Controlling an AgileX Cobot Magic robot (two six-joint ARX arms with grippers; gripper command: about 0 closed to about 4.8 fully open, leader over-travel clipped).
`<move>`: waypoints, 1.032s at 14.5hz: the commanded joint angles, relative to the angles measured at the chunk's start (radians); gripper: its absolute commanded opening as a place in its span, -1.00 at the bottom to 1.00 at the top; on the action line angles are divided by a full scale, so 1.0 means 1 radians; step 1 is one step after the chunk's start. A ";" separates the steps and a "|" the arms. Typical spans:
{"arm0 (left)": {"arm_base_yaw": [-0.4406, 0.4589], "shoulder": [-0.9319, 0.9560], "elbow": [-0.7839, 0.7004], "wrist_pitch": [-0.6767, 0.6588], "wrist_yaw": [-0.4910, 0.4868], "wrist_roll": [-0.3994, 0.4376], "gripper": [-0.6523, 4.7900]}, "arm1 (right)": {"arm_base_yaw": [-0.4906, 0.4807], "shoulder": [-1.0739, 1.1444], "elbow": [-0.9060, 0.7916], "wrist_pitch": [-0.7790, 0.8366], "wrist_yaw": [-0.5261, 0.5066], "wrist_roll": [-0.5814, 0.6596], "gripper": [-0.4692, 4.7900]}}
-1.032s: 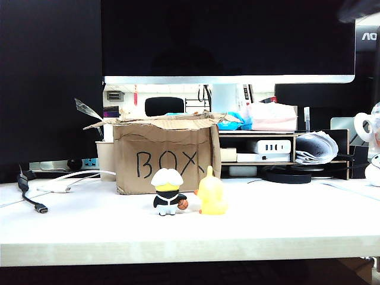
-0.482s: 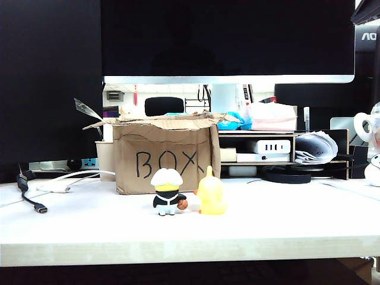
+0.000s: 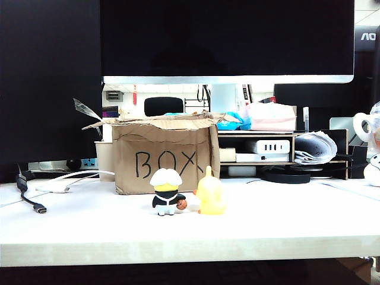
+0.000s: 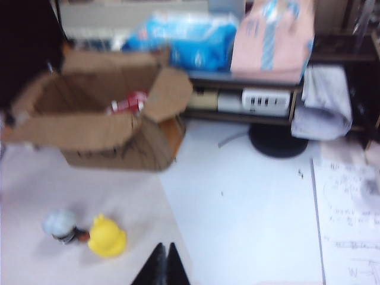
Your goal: Put the doll that is least similar in size compared to the others into the paper box.
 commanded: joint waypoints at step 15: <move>-0.001 0.000 0.001 0.013 0.006 0.000 -0.78 | -0.457 -0.433 -0.250 0.018 -0.020 0.000 -0.82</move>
